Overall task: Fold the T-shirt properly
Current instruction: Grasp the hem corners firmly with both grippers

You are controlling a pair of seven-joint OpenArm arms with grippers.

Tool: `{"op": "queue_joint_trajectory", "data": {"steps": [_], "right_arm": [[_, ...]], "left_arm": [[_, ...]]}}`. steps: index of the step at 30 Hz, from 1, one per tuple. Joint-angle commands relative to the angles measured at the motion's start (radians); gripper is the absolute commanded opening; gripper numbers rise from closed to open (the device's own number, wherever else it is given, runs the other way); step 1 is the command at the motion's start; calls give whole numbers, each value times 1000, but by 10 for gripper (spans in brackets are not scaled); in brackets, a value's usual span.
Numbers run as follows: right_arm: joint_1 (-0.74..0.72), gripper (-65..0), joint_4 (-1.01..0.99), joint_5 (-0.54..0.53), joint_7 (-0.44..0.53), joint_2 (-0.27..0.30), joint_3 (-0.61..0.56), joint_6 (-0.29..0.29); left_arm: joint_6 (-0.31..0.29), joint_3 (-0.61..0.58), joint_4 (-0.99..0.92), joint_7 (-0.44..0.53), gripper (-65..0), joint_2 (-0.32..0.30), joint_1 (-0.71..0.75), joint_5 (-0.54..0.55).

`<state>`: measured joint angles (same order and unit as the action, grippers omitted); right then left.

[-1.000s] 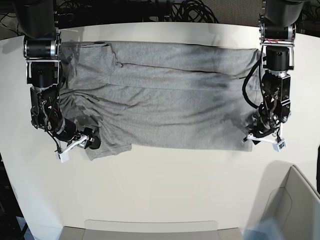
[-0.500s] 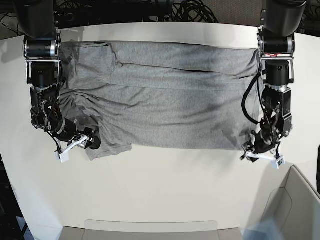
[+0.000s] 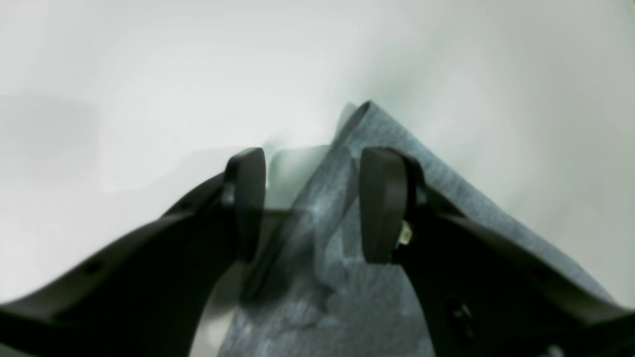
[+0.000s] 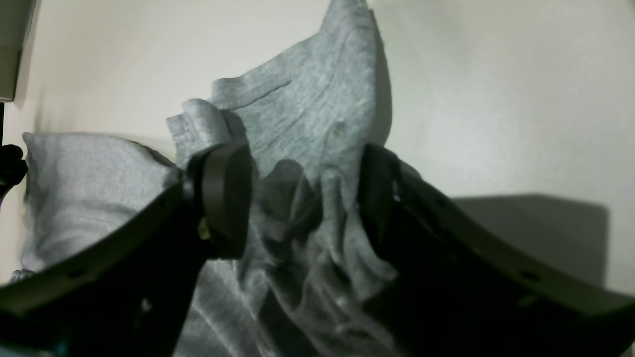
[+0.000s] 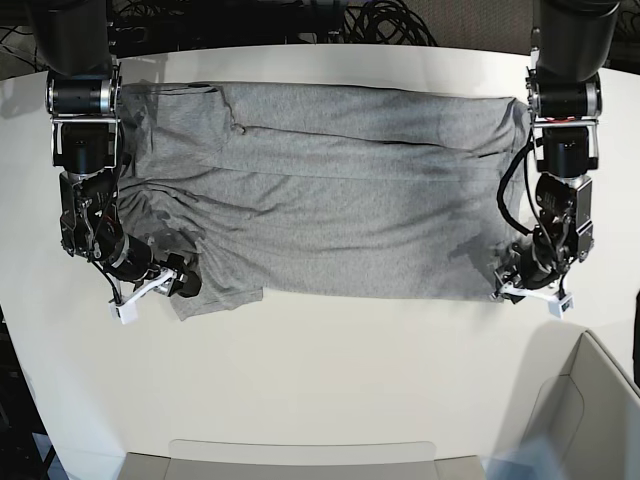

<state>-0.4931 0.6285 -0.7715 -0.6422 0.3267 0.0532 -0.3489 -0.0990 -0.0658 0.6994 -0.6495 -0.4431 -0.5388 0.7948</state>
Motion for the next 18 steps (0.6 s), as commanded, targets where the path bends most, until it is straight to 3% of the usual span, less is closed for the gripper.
{"op": "queue_joint_trajectory", "data": {"steps": [1, 6, 11, 18], "right_arm": [[-6, -314, 1, 30, -37, 12, -2, 15], [-8, -314, 1, 30, -37, 7, -2, 15], [-13, -314, 1, 30, -37, 5, -2, 15], [-22, -314, 1, 30, -35, 4, -2, 15]], "left_arm": [[-6, 2, 15, 7, -336, -10, -22, 8], [-12, 1, 15, 6, -335, -7, -24, 13], [-110, 1, 15, -3, -336, -6, -24, 13], [-120, -2, 13, -3, -336, 22, -24, 10]]}}
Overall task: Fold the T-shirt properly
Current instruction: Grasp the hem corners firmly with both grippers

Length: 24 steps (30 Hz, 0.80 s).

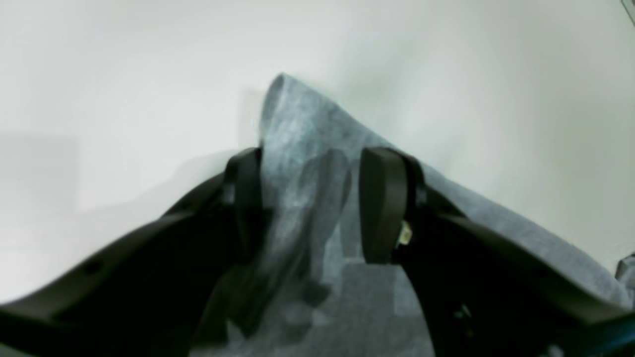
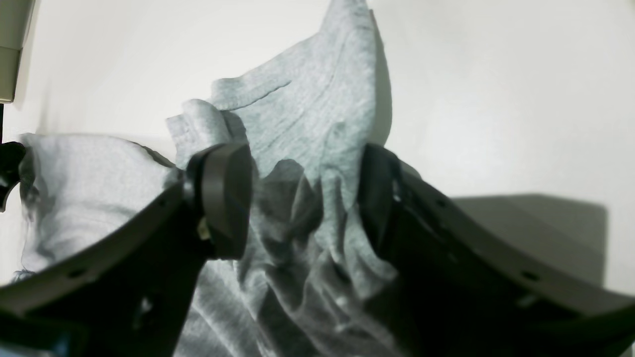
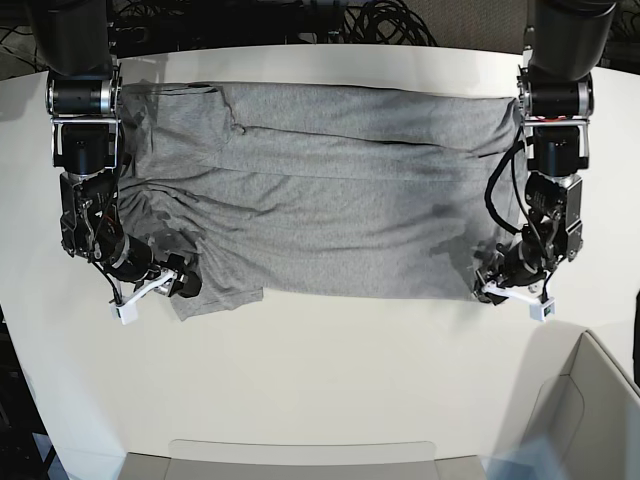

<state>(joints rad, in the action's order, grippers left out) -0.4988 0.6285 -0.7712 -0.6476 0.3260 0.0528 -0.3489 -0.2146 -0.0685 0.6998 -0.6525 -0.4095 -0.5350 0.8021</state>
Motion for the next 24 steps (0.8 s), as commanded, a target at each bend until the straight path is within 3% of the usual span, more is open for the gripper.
{"op": "queue_joint_trajectory", "data": {"steps": [1, 7, 14, 20, 24], "right_arm": [[-16, -314, 1, 29, -30, 5, -1, 15], [-18, -314, 1, 29, -30, 5, -1, 15], [-19, -320, 1, 29, -28, -3, -1, 15], [-62, -470, 1, 40, -24, -5, -3, 15], [-105, -571, 1, 154, -19, -11, -3, 17]], "left_arm": [[-4, 0, 13, 0, -336, -12, -27, 3], [-6, -46, 13, 7, -351, -4, -44, 1], [2, -52, 10, 10, -508, -1, -60, 0], [4, -47, 8, 59, -570, -6, -58, 0], [4, -46, 8, 73, -615, -6, -58, 0]]}}
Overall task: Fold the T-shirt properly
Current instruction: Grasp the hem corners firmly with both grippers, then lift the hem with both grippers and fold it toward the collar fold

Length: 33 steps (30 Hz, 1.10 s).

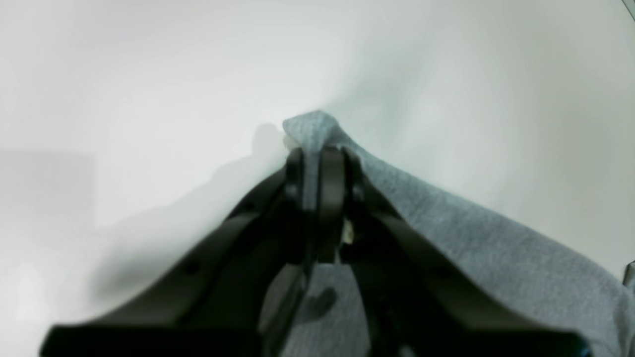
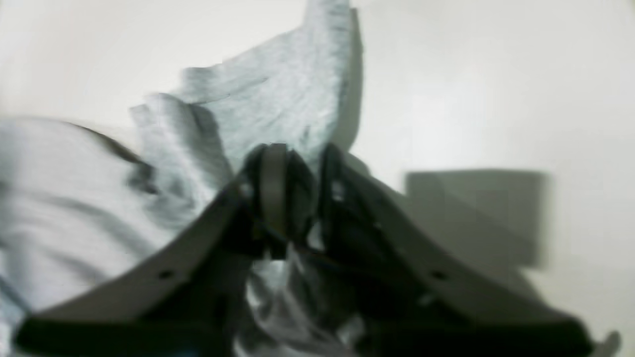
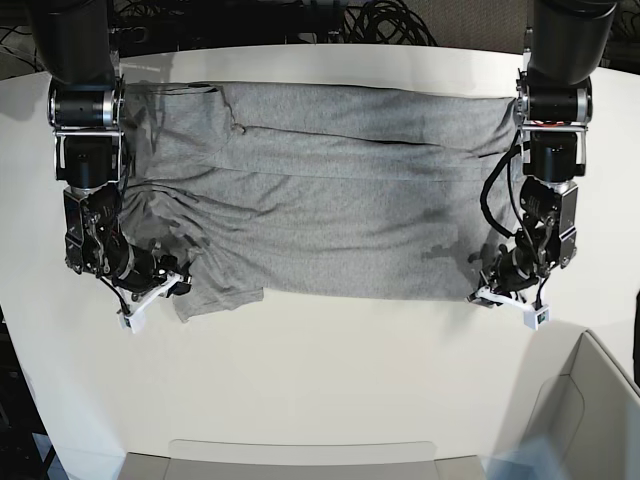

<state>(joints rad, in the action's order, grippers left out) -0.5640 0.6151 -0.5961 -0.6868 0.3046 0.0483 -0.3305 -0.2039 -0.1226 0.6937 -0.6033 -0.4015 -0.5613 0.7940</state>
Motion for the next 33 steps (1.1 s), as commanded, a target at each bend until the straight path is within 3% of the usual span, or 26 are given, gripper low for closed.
{"op": "queue_joint_trajectory", "data": {"steps": [1, 5, 9, 16, 25, 33], "right_arm": [[-49, -588, 15, 20, 37, 0, 2, -2], [-77, -604, 15, 183, 100, -23, 2, 49], [-97, -605, 15, 252, 109, -34, 2, 66], [-139, -605, 16, 259, 177, -17, 2, 75], [-133, -605, 131, 259, 178, -6, 0, 75], [-29, -605, 334, 258, 42, -6, 8, 75]], "left_arm": [[-7, 8, 14, 41, -623, -14, -32, 8], [-7, 8, 16, 76, -638, -14, -30, 8], [-9, 14, 17, 82, -650, -14, -30, 8], [-13, 188, 36, 70, -650, -14, -29, 9], [-13, 205, 199, 69, -650, -14, 59, 9], [-13, 205, 314, 46, -650, -30, 143, 11]]}}
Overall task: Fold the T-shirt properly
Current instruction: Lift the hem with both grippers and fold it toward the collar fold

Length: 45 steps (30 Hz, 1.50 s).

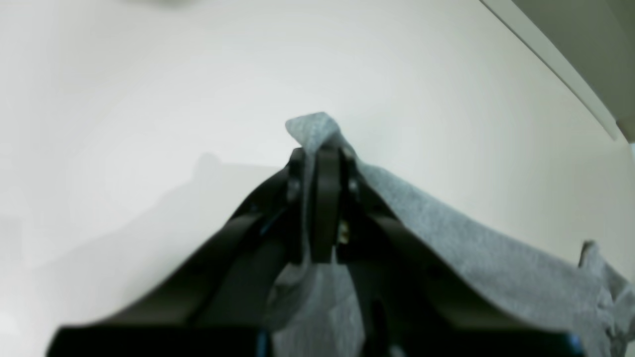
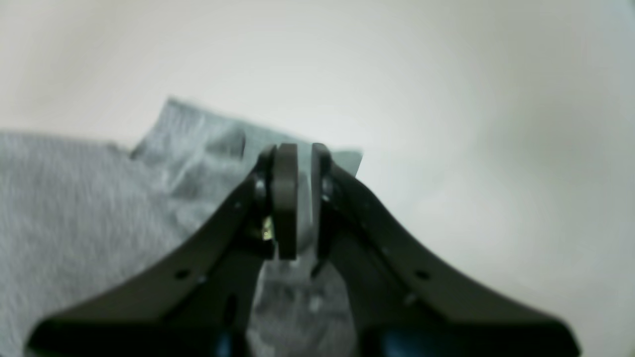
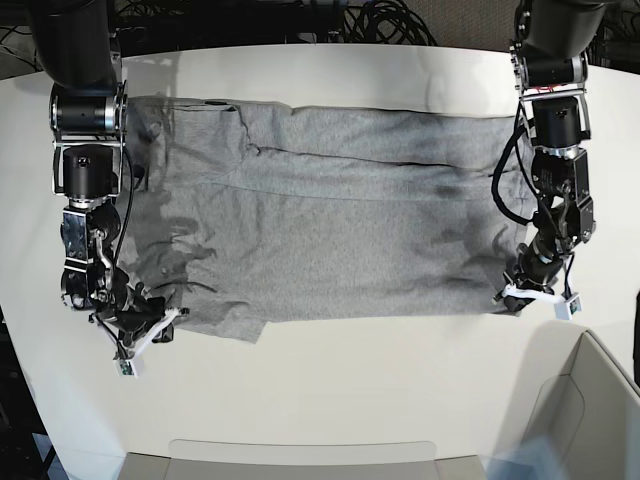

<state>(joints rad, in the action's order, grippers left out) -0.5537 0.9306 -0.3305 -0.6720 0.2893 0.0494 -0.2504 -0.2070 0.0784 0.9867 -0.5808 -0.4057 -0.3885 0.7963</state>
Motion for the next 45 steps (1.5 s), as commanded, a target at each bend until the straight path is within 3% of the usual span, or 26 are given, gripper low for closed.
{"op": "queue_joint_trajectory", "data": {"steps": [1, 7, 13, 16, 20, 23, 27, 34, 38, 41, 45], "right_arm": [[-19, -605, 52, -8, 13, 8, 7, -5], [74, -630, 196, -8, -48, 8, 8, -3], [74, -627, 203, -8, -50, 8, 10, -3], [25, -551, 183, -6, -50, 3, 10, 1], [-67, -404, 58, -8, -5, 0, 2, 122], [-150, -356, -118, -14, 93, -5, 0, 116], [-216, -357, -319, -12, 171, -22, 0, 118], [-188, -357, -365, -22, 200, -52, 8, 121], [-162, -357, -379, -131, 199, -48, 8, 125], [-147, -357, -385, -223, 199, -40, 8, 162], [-133, -357, -384, -249, 199, -42, 4, 176]], "left_arm": [[-10, 4, 31, 2, -650, -35, -23, 10], [-10, 36, 74, -37, -650, -54, 13, 12], [-10, 56, 85, -38, -650, -54, 21, 12], [-10, 54, 85, -38, -650, -54, 20, 10], [-12, 53, 85, -38, -650, -54, 18, 10], [-12, 53, 85, -38, -650, -52, 18, 10], [-12, 53, 85, -38, -650, -52, 18, 8], [-12, 53, 85, -37, -650, -52, 18, 8], [-12, 53, 85, -37, -650, -52, 18, 8], [-12, 53, 85, -38, -650, -52, 18, 8], [-12, 53, 85, -38, -650, -52, 18, 8]]}}
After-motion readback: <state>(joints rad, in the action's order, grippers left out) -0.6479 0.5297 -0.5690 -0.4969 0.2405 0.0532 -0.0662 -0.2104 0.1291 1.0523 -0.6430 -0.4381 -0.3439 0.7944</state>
